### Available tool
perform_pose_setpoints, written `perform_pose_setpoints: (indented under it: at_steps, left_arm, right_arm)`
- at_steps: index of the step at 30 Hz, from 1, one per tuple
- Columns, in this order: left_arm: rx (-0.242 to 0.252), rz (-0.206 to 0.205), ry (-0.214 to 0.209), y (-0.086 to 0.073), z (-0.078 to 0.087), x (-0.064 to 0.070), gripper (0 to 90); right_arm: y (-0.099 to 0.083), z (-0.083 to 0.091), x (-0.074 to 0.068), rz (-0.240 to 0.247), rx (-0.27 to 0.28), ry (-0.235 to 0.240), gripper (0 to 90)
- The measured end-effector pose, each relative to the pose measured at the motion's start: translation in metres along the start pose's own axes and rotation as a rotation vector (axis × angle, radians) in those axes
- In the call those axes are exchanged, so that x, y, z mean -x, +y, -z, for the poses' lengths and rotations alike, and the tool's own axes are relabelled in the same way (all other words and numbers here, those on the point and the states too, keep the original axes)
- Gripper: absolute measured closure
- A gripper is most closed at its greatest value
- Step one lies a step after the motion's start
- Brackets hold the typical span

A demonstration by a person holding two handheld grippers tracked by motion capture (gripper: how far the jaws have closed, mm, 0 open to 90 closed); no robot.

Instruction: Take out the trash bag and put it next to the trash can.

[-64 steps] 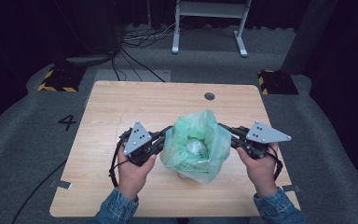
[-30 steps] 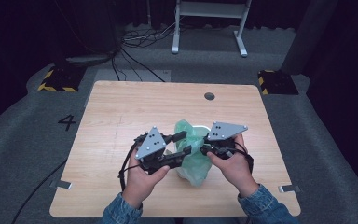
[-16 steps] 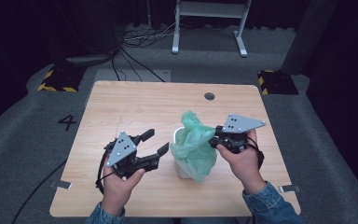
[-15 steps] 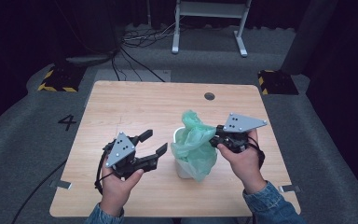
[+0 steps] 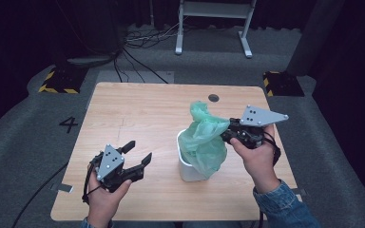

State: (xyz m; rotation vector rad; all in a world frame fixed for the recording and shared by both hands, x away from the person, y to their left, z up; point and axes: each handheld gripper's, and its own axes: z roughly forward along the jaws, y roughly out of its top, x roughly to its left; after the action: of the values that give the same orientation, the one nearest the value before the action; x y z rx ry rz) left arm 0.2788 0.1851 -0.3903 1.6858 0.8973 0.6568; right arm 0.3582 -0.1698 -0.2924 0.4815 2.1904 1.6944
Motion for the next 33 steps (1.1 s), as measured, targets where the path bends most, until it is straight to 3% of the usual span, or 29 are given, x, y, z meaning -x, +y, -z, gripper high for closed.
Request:
perform_pose_setpoints:
  at_steps: [7,9,21,33]
  left_arm:
    - [-0.096,0.015,0.012,-0.010,-0.004,-0.010,29.8]
    - [-0.097,0.032,0.007,-0.012,-0.004,-0.012,29.5]
    - [-0.132,0.031,0.034,-0.017,-0.002,-0.022,27.3]
    - [-0.176,0.019,0.048,-0.024,0.000,-0.029,25.0]
  right_arm:
    - [0.018,0.009,0.000,0.007,0.026,-0.012,89.4]
    - [0.023,0.011,0.000,0.016,0.027,-0.018,89.4]
    - [0.051,0.026,0.003,0.035,0.066,-0.043,89.3]
    - [0.076,0.062,0.010,0.057,0.111,-0.119,89.3]
